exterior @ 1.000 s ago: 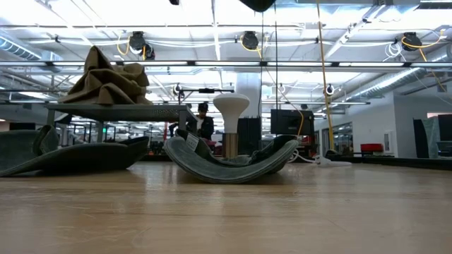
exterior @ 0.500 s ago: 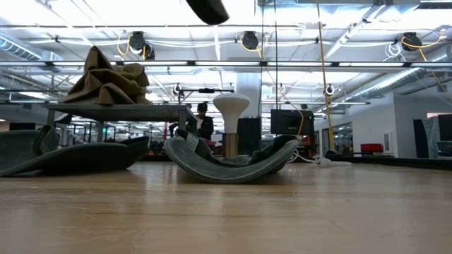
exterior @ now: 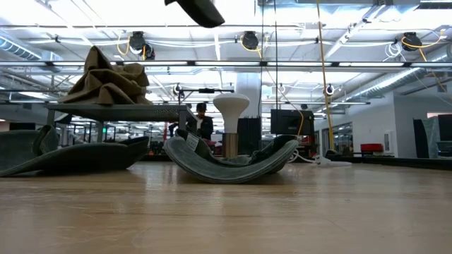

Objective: Pick & Place hat
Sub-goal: Put the right black cap on the shelf

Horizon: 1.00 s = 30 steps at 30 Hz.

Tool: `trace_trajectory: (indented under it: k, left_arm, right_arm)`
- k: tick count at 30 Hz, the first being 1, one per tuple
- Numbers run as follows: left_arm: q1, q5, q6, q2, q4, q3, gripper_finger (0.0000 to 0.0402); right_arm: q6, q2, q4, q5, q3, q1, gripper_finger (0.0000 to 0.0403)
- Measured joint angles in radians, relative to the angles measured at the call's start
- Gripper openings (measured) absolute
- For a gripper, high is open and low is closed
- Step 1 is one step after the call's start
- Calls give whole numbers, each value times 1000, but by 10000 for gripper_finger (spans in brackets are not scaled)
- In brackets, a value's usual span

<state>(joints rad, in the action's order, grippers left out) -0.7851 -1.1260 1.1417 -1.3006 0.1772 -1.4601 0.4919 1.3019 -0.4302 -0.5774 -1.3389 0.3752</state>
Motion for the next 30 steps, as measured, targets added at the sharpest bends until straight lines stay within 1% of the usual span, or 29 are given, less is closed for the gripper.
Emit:
trace_trajectory:
  k: [3,6,12,15,19,20,24,27,30]
  left_arm:
    - [-27,-16,-80,0,0,0,0]
    - [-55,-55,-196,0,-1,0,0]
    - [-101,-79,-486,0,-17,0,0]
    - [-121,-81,-613,0,-81,0,0]
    - [-153,-80,-756,-1,-185,0,0]
    - [-164,-77,-755,-1,-215,0,0]
    - [-216,-56,-634,-9,-329,0,0]
    - [-255,-53,-635,-17,-403,0,0]
    - [-284,-59,-643,-31,-423,0,0]
  right_arm:
    - [122,1,5,89,67,-1,174]
    - [172,1,90,138,160,-1,172]
    - [173,1,401,137,363,-1,171]
    - [174,1,551,137,453,-3,171]
    - [117,1,710,135,537,-3,171]
    - [108,1,731,134,552,-3,171]
    - [99,1,771,132,573,-21,171]
    - [93,1,773,133,573,-42,171]
    - [97,1,773,135,573,-63,171]
